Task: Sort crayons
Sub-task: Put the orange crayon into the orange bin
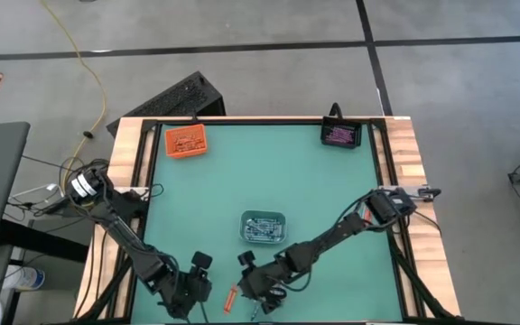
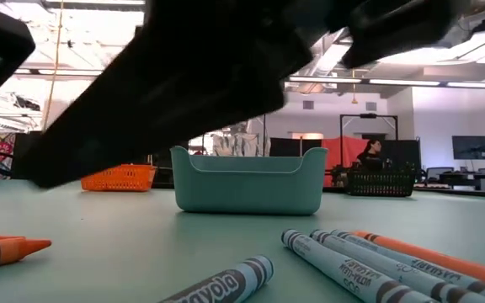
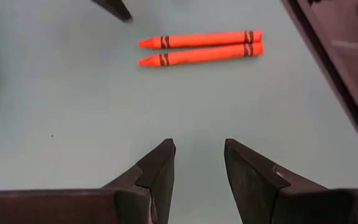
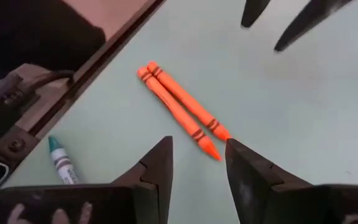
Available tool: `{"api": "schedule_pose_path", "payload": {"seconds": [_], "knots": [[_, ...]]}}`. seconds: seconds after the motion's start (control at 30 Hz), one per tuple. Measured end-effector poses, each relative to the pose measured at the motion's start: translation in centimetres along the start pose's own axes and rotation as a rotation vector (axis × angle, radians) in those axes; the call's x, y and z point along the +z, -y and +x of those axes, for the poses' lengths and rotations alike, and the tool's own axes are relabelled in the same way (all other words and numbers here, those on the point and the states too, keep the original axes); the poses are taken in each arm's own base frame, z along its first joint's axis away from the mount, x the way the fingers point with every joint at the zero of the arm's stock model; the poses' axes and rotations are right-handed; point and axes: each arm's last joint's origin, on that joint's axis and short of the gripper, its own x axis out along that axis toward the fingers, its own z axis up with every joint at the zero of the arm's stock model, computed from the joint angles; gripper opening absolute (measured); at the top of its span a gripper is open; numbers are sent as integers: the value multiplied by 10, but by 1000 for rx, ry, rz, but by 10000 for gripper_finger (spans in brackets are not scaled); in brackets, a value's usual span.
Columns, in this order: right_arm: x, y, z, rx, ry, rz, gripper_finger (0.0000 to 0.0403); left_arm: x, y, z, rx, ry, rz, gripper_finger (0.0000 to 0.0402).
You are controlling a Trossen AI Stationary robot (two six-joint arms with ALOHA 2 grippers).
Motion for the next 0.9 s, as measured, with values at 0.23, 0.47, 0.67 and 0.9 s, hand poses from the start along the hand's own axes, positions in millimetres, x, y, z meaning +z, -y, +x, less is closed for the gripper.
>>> {"api": "schedule_pose_path", "payload": {"seconds": [0.23, 0.47, 0.67, 0.9], "knots": [[-4, 11, 9, 47, -7, -49, 141, -4, 8, -3, 10, 9, -36, 130], [-2, 18, 9, 77, 18, -65, 141, -5, 10, -4, 32, 17, -47, 130], [-1, 25, 9, 84, 33, -53, 141, -4, 11, -4, 32, 28, -58, 130], [-8, 25, 11, 88, -23, -14, 134, 4, 12, -4, 7, 113, -105, 130]]}}
